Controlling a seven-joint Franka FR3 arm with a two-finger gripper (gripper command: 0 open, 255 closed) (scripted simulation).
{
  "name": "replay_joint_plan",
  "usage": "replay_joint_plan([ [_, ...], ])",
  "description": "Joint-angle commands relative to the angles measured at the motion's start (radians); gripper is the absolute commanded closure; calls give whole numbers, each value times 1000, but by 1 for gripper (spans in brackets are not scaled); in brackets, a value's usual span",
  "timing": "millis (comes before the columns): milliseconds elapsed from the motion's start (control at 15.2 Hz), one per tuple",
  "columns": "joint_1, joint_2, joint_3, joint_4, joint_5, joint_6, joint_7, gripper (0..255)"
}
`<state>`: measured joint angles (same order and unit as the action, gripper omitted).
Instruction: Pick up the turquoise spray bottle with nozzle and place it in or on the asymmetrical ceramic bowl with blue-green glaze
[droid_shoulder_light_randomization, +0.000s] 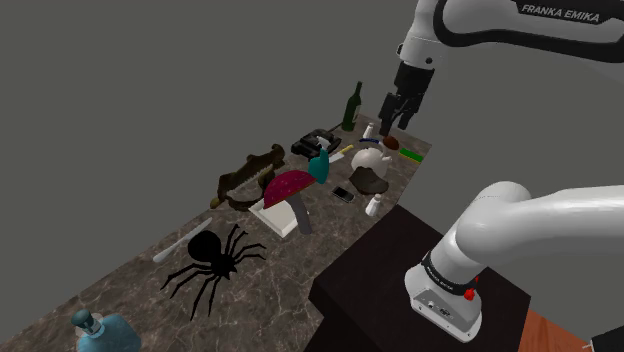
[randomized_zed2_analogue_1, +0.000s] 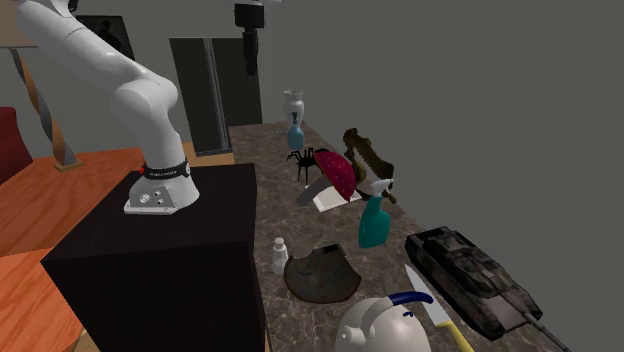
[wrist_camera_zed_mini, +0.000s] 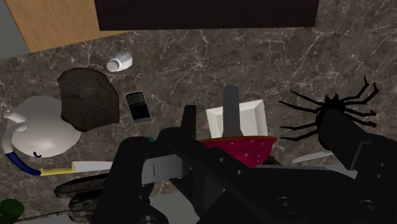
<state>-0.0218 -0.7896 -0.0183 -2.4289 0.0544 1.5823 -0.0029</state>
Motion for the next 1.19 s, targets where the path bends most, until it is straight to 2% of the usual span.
replay_joint_plan([
  [0, 0, 0, 0, 0, 0, 0, 0, 0],
  [528, -21, 235, -65, -5, -49, 249, -96, 0],
  [1122, -34, 559, -129, 97, -59, 482, -200, 0],
])
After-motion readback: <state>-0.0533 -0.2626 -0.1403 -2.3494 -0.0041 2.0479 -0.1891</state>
